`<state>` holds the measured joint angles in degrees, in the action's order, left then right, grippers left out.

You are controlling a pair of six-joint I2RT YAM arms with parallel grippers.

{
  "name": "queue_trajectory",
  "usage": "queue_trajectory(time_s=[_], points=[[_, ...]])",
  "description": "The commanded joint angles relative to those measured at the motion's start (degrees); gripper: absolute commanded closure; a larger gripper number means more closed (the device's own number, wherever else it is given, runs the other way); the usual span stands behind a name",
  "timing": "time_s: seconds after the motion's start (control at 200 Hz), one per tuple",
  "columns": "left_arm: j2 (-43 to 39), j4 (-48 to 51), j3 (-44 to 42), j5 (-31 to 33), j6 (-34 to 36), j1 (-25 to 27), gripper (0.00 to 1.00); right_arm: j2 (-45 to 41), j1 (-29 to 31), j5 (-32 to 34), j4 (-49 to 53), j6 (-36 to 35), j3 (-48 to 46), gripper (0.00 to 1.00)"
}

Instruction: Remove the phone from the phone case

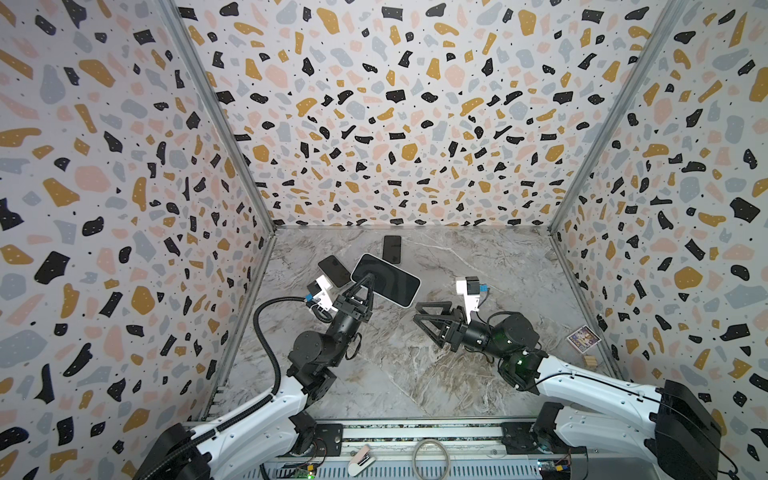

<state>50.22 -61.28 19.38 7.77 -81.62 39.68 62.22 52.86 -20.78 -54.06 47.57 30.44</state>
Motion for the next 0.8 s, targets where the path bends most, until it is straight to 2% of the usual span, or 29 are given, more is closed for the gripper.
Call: queue_trajectory(time_s=[0.0,0.29,0.501,0.796], points=[[-0.39,-9.11,-0.01,1.08,-1.03,0.74,1.00,1.21,0.23,-1.13,-4.22,1.03,2.84,0.35],[-0.25,-9.39,-0.66,1.81,-0.76,1.96,1.00,4.03,0.34,-2.45,-6.68,2.54,4.20,0.41],[-0.27,-9.12,-1.08,2.59,-0.73,2.41,1.00,4.93,0.32,-2.05,-7.44,3.07,4.15,0.50],[-0.30,-8.60,-1.18,3.26,-0.55,2.59,1.00,5.40,0.25,-2.56,-9.31,3.80,4.08,0.54]])
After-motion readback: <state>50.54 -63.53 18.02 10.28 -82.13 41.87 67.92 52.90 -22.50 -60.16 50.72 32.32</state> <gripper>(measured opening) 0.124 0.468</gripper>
